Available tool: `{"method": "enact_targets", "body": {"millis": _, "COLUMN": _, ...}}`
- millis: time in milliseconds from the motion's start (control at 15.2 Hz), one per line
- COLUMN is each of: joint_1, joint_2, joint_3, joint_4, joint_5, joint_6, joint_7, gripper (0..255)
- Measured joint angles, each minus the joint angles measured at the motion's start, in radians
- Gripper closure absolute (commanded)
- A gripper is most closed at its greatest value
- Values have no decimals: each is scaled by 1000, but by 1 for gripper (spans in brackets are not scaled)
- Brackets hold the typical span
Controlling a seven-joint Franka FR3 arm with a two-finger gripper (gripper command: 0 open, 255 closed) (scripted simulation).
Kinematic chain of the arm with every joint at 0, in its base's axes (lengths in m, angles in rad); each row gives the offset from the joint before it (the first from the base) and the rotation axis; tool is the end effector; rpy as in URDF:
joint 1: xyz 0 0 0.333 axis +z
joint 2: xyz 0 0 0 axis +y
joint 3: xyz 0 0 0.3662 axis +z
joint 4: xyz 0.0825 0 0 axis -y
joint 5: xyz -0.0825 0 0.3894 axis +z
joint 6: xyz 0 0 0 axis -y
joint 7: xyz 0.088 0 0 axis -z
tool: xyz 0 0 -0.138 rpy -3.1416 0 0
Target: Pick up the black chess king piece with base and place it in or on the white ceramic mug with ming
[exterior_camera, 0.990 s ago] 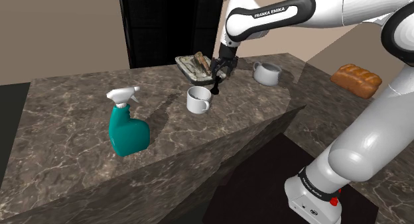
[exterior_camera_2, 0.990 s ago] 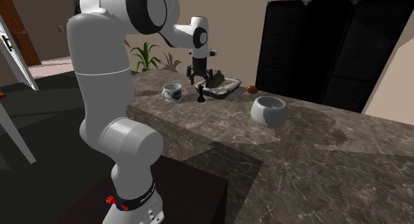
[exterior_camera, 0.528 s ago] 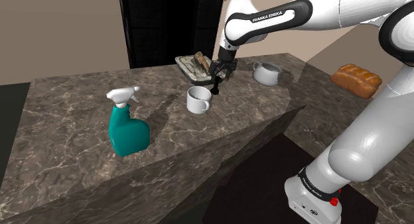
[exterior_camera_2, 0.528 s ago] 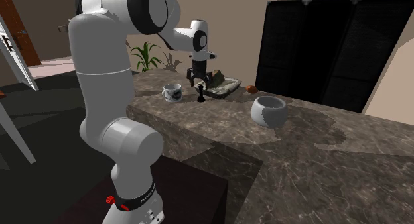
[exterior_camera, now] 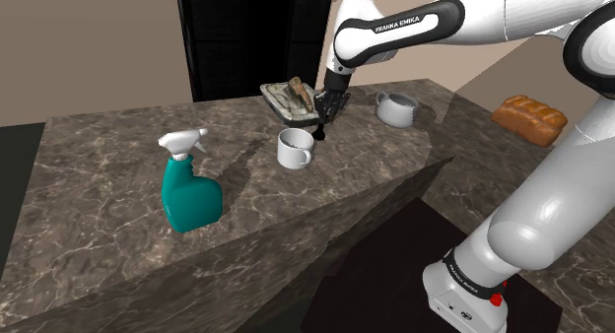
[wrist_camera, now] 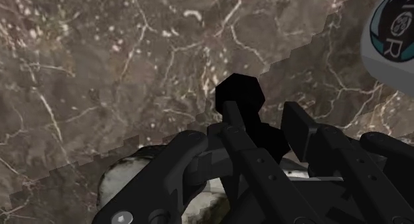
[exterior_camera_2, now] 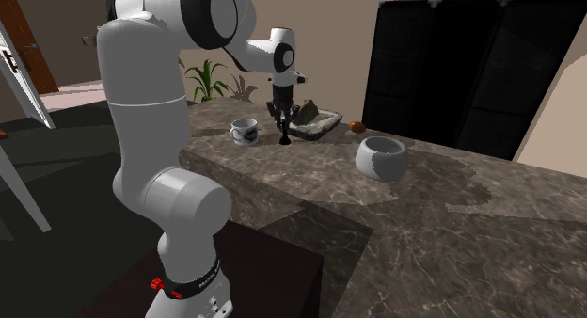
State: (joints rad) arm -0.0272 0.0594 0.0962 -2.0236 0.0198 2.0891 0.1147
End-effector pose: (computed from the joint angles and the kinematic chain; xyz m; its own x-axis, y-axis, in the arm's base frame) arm 0.5714 0.0403 0.4374 0.9984 -0.0557 0.0036 -0.0556 -0.9982 -0.0235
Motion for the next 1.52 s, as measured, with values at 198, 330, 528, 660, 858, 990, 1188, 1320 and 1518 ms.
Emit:
{"method": "enact_targets", "body": {"millis": 198, "joint_1": 0, "joint_2": 0, "joint_3": 0, "joint_4": 0, "joint_5": 0, "joint_6": 0, "joint_7": 0, "gripper": 255}}
{"method": "enact_targets", "body": {"millis": 330, "joint_1": 0, "joint_2": -2, "joint_3": 0, "joint_4": 3, "joint_5": 0, "joint_6": -6, "joint_7": 1, "gripper": 255}}
{"method": "enact_targets", "body": {"millis": 528, "joint_1": -1, "joint_2": -13, "joint_3": -1, "joint_4": 24, "joint_5": 1, "joint_6": -39, "joint_7": -1, "gripper": 255}}
{"method": "enact_targets", "body": {"millis": 660, "joint_1": -1, "joint_2": -20, "joint_3": -1, "joint_4": 41, "joint_5": 1, "joint_6": -63, "joint_7": -1, "gripper": 255}}
{"method": "enact_targets", "body": {"millis": 858, "joint_1": -1, "joint_2": -31, "joint_3": -1, "joint_4": 67, "joint_5": 2, "joint_6": -100, "joint_7": 0, "gripper": 255}}
{"method": "enact_targets", "body": {"millis": 990, "joint_1": -1, "joint_2": -35, "joint_3": -1, "joint_4": 92, "joint_5": 2, "joint_6": -128, "joint_7": 1, "gripper": 255}}
{"method": "enact_targets", "body": {"millis": 1188, "joint_1": -2, "joint_2": -46, "joint_3": -2, "joint_4": 123, "joint_5": 3, "joint_6": -171, "joint_7": -1, "gripper": 255}}
{"method": "enact_targets", "body": {"millis": 1320, "joint_1": -1, "joint_2": -48, "joint_3": -1, "joint_4": 145, "joint_5": 3, "joint_6": -194, "joint_7": 1, "gripper": 255}}
{"method": "enact_targets", "body": {"millis": 1518, "joint_1": -2, "joint_2": -49, "joint_3": -1, "joint_4": 182, "joint_5": 3, "joint_6": -233, "joint_7": 2, "gripper": 255}}
